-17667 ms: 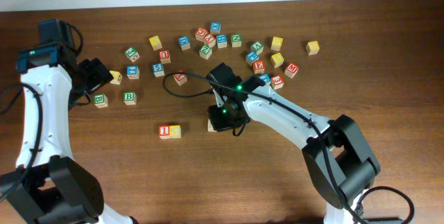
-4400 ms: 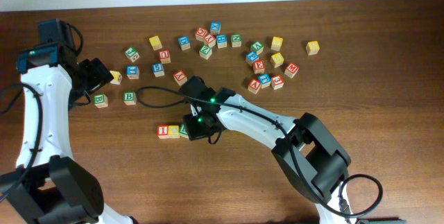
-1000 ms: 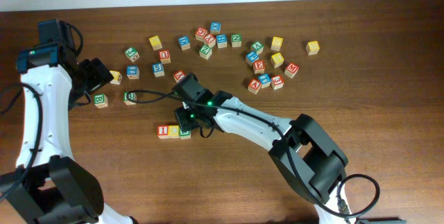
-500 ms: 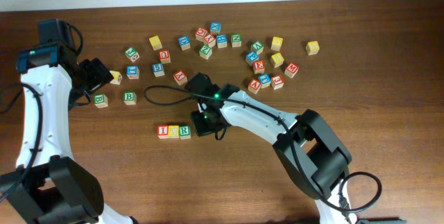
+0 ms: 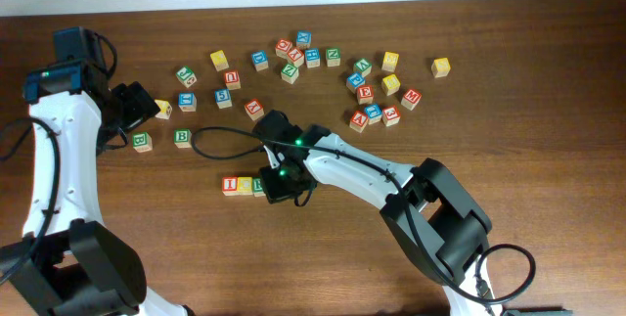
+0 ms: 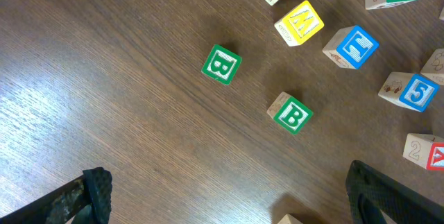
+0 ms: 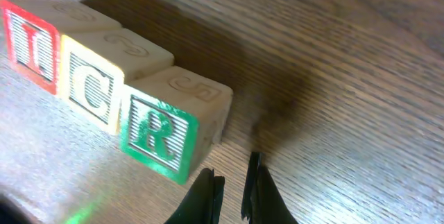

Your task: Spell out ICRA

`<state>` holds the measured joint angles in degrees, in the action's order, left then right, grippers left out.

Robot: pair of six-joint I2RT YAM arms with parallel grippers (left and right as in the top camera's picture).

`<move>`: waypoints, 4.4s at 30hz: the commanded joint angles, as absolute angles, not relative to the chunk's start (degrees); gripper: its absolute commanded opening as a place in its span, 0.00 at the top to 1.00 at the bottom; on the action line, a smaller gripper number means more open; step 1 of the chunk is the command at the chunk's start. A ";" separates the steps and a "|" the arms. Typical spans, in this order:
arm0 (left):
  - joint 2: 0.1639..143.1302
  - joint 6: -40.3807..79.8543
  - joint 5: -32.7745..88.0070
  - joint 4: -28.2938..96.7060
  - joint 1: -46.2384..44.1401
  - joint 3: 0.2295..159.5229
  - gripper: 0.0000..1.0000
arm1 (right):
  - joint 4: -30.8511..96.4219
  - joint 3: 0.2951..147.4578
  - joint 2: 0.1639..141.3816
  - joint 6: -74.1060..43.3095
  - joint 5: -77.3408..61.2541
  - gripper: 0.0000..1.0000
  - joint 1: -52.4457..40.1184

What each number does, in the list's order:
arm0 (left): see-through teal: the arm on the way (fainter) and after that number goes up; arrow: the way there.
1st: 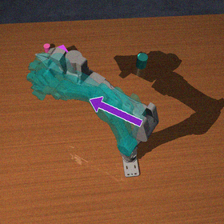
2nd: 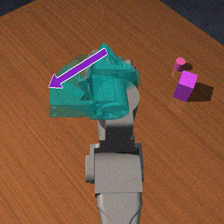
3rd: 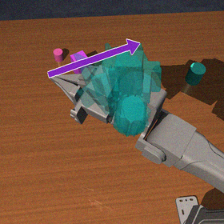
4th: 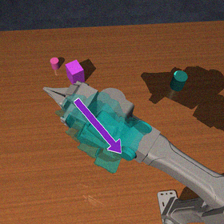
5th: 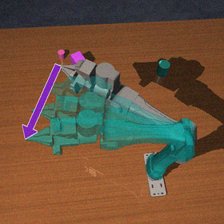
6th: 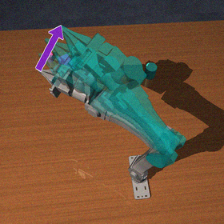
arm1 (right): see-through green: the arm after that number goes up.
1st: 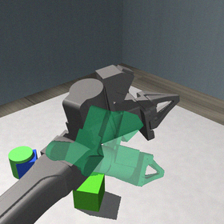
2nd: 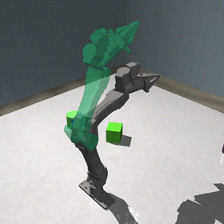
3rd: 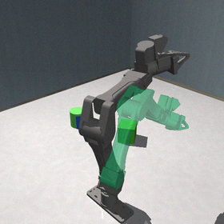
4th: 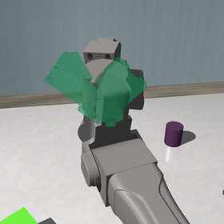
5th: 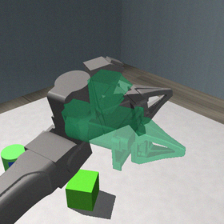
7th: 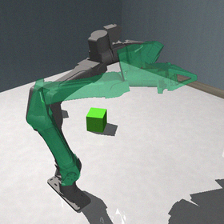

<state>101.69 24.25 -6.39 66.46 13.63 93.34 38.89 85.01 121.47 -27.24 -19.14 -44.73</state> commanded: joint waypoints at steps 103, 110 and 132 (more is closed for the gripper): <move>101.69 24.97 -6.24 66.52 13.78 94.17 0.01 | 37.85 84.75 122.52 -25.78 -12.88 0.93 -47.24; 101.67 24.97 -6.24 66.52 13.78 94.17 0.01 | 36.99 84.75 122.52 -25.78 -12.91 0.93 -47.24; 101.69 24.97 -6.24 66.52 13.78 94.17 0.01 | 34.85 84.75 122.52 -26.02 -10.59 0.93 -47.20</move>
<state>101.69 24.27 -6.39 66.46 13.63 93.34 34.85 85.17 121.71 -26.35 -7.79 -47.13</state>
